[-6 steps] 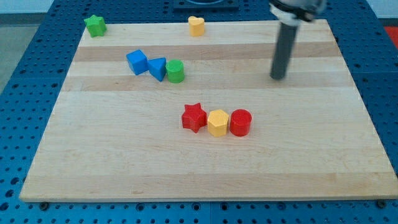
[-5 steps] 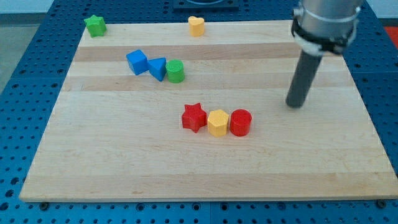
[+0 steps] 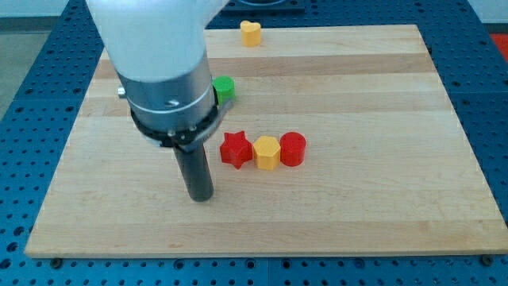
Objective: Place the red star parallel right to the heart
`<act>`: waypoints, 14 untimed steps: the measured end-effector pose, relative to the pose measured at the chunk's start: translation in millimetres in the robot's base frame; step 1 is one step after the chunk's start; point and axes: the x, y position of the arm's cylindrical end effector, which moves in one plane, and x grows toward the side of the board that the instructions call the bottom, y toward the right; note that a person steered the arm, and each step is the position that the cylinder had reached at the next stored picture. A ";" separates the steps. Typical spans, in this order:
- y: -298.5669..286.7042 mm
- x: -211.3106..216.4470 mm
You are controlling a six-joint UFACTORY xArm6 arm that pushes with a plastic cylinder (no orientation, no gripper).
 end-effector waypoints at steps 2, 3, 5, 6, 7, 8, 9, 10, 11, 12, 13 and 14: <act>89.4 -52.1; 92.6 -61.2; 19.0 -45.4; 40.8 -83.0; 101.7 -109.1; 121.0 -111.2; 101.6 -107.7; 126.7 -102.9; 183.9 -119.4; 223.1 -160.5; 219.0 -163.9; 212.8 -164.5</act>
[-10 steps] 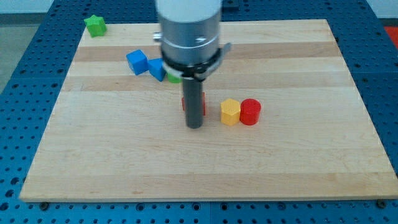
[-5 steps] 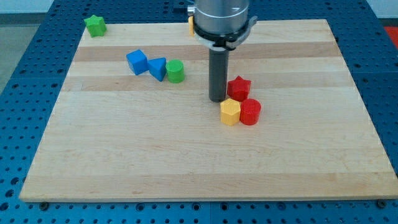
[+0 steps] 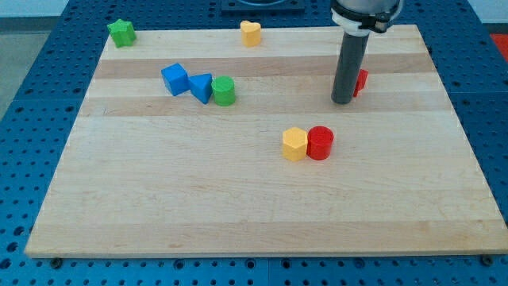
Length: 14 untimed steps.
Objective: Place the red star parallel right to the heart
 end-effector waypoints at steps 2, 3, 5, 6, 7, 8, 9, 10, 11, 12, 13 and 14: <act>28.1 -68.6; 24.1 -61.8; 39.8 -33.5; 68.9 -59.1; 70.5 -100.9; 70.5 -114.0; 63.6 -97.8; 38.8 -93.7; 10.5 -91.1; -11.4 -82.4; -39.9 -86.3; -32.9 -101.4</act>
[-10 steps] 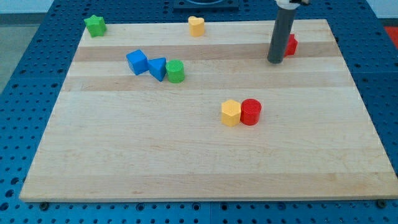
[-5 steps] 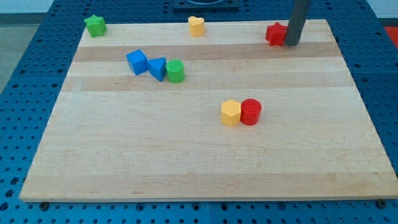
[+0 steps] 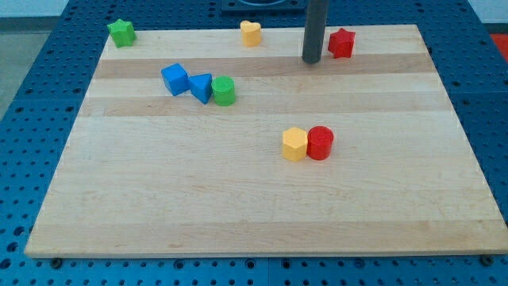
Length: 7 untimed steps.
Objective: Place the red star parallel right to the heart
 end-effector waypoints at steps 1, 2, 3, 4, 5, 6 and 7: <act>39.5 -5.6; 71.9 -12.8; 79.4 -15.4; 79.0 -15.4; 78.4 -12.9; 43.9 14.6; -8.1 25.0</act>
